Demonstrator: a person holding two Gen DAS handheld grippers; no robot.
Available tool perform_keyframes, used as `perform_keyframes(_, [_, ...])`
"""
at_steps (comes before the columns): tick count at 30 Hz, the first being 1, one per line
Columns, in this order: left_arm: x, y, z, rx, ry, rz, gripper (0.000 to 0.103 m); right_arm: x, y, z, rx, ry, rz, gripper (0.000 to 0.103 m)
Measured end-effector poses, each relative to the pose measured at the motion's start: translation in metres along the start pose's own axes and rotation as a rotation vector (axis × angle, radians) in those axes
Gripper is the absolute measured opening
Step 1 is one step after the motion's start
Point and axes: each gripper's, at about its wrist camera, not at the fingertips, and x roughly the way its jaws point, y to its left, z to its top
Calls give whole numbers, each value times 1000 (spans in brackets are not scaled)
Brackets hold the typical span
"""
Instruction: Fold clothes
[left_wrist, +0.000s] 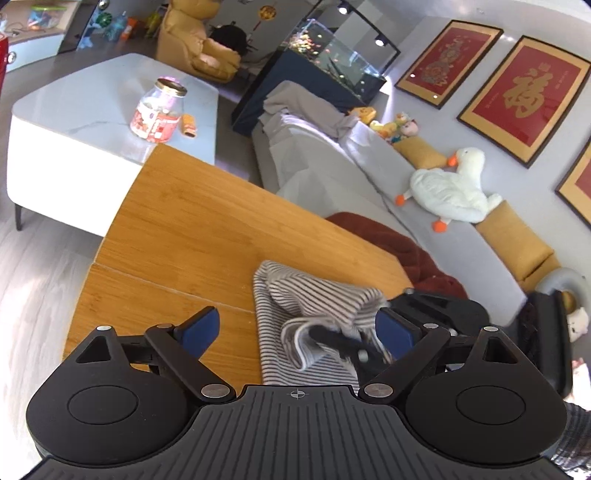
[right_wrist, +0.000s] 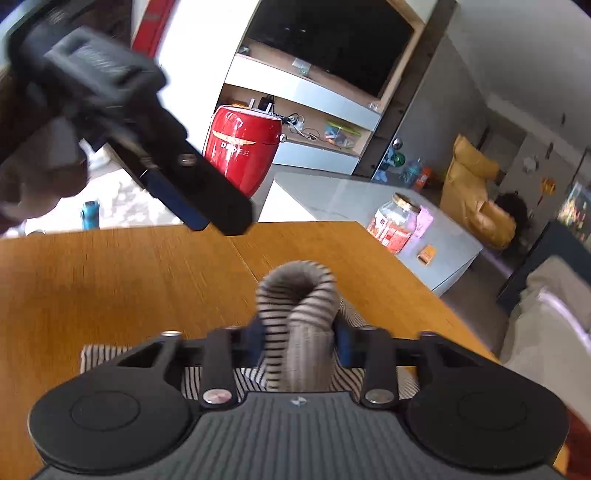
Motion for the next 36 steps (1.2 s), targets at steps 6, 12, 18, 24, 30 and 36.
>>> perform_keyframes(6, [33,-30,-16,117,85,-257,87,-22,-79,5,384,-8,132,24])
perform_keyframes(12, [79,-44,-26,299,110,-239,86,-21,-91,0,431,-7,182,25])
perform_keyframes(18, [100,-21,-14,280,104,-99,83,-16,-85,-6,439,3,230,25])
perform_keyframes(24, [108,-16,-11,326,127,-33,85,-5,-80,-16,507,30,272,26])
perform_keyframes(30, [107,-16,-16,380,142,9,89,0,-80,-24,598,52,327,32])
perform_keyframes(36, [99,-18,-22,460,174,138,91,-8,-83,-36,697,80,397,36])
